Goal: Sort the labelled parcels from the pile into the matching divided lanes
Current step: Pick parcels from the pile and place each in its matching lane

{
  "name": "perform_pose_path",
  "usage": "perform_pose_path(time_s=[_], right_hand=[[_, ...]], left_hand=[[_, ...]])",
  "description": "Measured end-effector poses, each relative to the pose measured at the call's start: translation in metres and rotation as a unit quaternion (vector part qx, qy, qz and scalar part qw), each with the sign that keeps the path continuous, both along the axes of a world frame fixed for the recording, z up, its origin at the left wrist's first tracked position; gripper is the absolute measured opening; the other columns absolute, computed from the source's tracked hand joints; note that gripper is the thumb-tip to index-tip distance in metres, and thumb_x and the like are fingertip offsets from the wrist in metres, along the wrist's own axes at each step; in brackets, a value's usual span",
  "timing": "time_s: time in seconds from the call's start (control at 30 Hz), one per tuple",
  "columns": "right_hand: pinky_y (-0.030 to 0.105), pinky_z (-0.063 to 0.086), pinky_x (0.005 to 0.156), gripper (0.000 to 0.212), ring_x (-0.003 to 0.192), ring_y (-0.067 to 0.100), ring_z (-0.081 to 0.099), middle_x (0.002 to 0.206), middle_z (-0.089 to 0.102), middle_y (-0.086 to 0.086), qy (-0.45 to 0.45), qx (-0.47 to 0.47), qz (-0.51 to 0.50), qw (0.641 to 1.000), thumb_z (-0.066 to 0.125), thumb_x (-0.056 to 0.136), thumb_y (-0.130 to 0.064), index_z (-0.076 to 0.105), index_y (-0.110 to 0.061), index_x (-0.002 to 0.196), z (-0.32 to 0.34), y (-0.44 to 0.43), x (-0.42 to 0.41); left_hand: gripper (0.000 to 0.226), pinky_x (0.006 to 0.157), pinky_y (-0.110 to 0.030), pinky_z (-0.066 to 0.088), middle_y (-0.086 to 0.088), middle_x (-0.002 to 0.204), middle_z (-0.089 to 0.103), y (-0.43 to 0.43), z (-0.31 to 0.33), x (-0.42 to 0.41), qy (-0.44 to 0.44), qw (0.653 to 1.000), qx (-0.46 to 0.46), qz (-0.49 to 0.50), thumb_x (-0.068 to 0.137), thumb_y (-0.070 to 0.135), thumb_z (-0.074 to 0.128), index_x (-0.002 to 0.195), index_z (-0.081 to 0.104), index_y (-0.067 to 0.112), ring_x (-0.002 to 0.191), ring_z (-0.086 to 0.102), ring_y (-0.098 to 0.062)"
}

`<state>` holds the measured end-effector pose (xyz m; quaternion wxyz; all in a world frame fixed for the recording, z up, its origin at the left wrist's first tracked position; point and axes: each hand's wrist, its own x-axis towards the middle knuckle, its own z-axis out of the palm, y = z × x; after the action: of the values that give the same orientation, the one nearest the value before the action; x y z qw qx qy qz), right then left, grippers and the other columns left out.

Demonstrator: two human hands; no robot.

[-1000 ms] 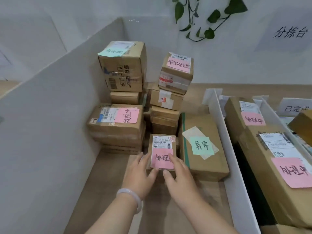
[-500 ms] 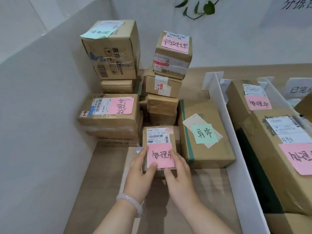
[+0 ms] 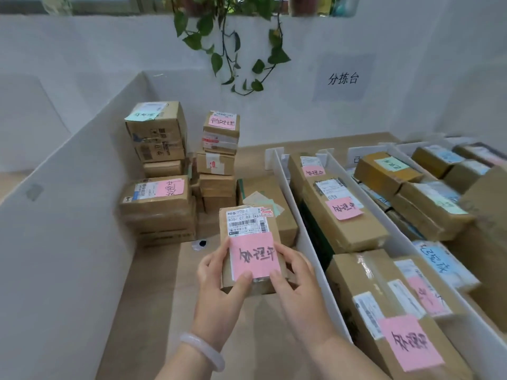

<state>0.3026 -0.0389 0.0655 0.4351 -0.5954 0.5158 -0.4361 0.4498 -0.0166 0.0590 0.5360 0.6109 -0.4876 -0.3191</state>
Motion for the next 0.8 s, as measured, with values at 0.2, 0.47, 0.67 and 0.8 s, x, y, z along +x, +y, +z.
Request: perform_pose_path(time_s=[0.2, 0.47, 0.67, 0.8], right_hand=[[0.007, 0.042, 0.088, 0.039, 0.120, -0.014, 0.039, 0.128, 0.044, -0.025, 0.011, -0.028, -0.062, 0.998, 0.057, 0.095, -0.022, 0.051, -0.051, 0.121, 0.020, 0.076, -0.053], [0.036, 0.047, 0.102, 0.037, 0.120, -0.003, 0.047, 0.122, 0.045, -0.031, 0.005, -0.013, -0.155, 0.988, 0.059, 0.088, -0.031, 0.055, -0.053, 0.117, 0.016, 0.142, -0.117], [0.021, 0.047, 0.095, 0.040, 0.116, -0.014, 0.042, 0.126, 0.045, -0.029, 0.010, -0.016, -0.149, 0.989, 0.059, 0.093, -0.022, 0.052, -0.053, 0.118, 0.020, 0.153, -0.162], [0.015, 0.047, 0.091, 0.042, 0.122, -0.006, 0.043, 0.132, 0.044, -0.025, -0.016, -0.012, -0.151, 0.988, 0.061, 0.093, -0.025, 0.050, -0.056, 0.119, 0.021, 0.140, -0.198]], left_hand=[[0.067, 0.084, 0.010, 0.025, 0.012, 0.137, 0.033, 0.056, 0.010, -0.050, 0.012, 0.996, -0.009, -0.089, 0.075, 0.038, 0.061, 0.135, 0.033, 0.052, 0.115, 0.025, 0.032], [0.061, 0.096, 0.001, 0.019, 0.017, 0.148, 0.029, 0.101, 0.006, -0.114, -0.006, 0.985, 0.003, -0.170, 0.090, 0.034, 0.062, 0.136, 0.026, 0.054, 0.121, 0.017, 0.033], [0.059, 0.088, 0.009, 0.021, 0.008, 0.141, 0.040, 0.103, 0.015, -0.157, -0.043, 0.986, -0.020, -0.158, 0.084, 0.029, 0.067, 0.133, 0.039, 0.048, 0.118, 0.028, 0.028], [0.060, 0.085, 0.009, 0.025, 0.008, 0.139, 0.038, 0.092, 0.019, -0.191, -0.038, 0.986, -0.026, -0.159, 0.089, 0.015, 0.069, 0.129, 0.040, 0.049, 0.116, 0.030, 0.029]])
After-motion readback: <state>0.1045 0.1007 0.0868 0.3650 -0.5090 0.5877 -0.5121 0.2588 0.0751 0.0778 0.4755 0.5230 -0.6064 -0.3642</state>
